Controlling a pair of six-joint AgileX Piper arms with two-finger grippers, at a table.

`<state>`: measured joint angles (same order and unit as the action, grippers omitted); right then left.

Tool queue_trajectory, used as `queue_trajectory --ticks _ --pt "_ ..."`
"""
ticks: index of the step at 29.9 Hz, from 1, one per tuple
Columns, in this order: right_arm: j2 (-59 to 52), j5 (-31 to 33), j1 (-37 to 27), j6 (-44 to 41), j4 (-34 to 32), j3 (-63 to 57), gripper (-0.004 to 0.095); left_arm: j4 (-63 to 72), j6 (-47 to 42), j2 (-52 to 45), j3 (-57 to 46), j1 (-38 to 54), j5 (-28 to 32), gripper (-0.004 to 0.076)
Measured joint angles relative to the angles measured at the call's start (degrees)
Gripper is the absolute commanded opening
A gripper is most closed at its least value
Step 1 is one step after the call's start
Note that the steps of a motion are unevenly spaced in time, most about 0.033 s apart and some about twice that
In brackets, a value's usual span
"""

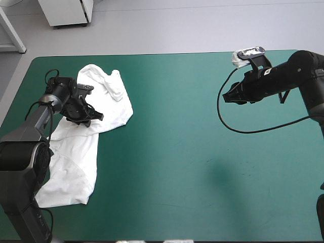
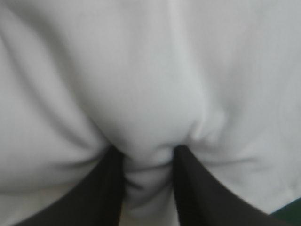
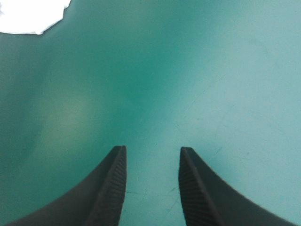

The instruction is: Fold the cloth

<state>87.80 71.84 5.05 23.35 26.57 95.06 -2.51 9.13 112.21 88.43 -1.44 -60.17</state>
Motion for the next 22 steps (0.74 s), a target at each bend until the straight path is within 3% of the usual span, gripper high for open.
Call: queue_trajectory --ticks 12,22 --pt "0.00 0.00 0.00 0.00 -0.62 0.00 0.0365 3.67 4.63 0.73 2.28 -1.40 -0.21 -0.0009" --pt "0.00 0.00 0.00 -0.46 -5.83 0.00 0.0365 5.45 6.41 1.13 6.47 -16.32 -1.03 -0.0009"
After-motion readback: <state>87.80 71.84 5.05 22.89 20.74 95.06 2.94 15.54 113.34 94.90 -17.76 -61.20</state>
